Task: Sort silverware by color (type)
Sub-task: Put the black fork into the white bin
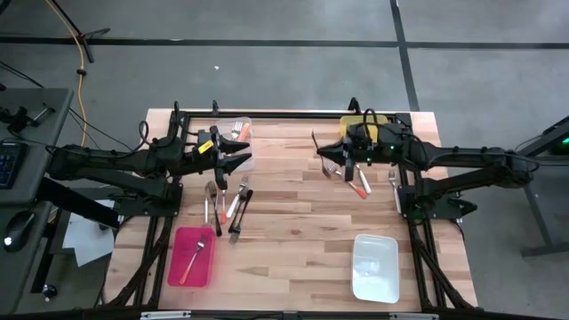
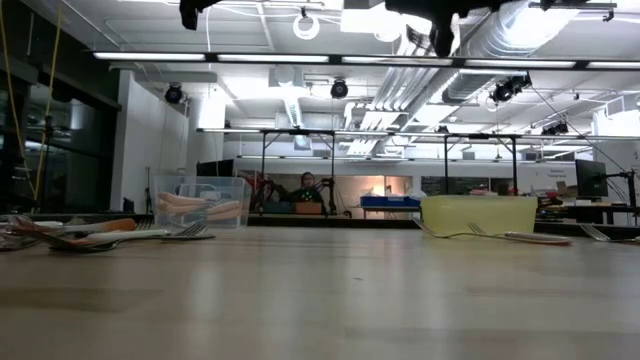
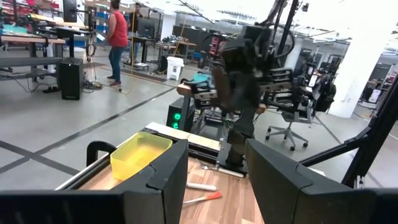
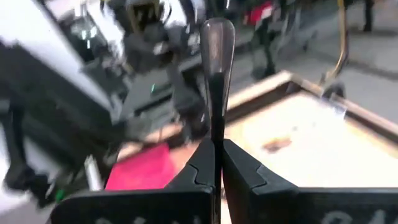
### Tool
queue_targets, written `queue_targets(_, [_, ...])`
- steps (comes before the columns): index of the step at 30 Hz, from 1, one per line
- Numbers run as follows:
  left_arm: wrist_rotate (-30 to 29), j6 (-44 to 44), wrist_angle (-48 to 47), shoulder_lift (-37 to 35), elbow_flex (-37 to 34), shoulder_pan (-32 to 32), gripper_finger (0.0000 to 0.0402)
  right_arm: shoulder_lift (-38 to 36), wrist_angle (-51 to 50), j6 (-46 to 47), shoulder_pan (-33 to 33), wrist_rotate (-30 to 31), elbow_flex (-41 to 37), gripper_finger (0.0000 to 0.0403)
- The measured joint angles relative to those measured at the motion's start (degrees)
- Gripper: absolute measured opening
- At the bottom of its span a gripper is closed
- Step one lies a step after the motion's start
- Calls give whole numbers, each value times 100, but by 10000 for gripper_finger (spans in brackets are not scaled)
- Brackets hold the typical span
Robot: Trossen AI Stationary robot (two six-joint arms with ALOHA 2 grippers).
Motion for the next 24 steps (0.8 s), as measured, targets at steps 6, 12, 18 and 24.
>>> queue_targets(6, [2,2,0,1,0,0,152,0,-2051,622,864,74,741,0])
queue_targets(12, [0,4,0,0,0,0,152,-2,-3034,2354,2225,123,829,0])
queue_targets(18, [0,4,-69,0,0,0,152,211,-3988,4703,3875,792,779,0])
queue_targets(24, [0,4,-85,0,0,0,152,889,-4296,7226,5170,927,779,0])
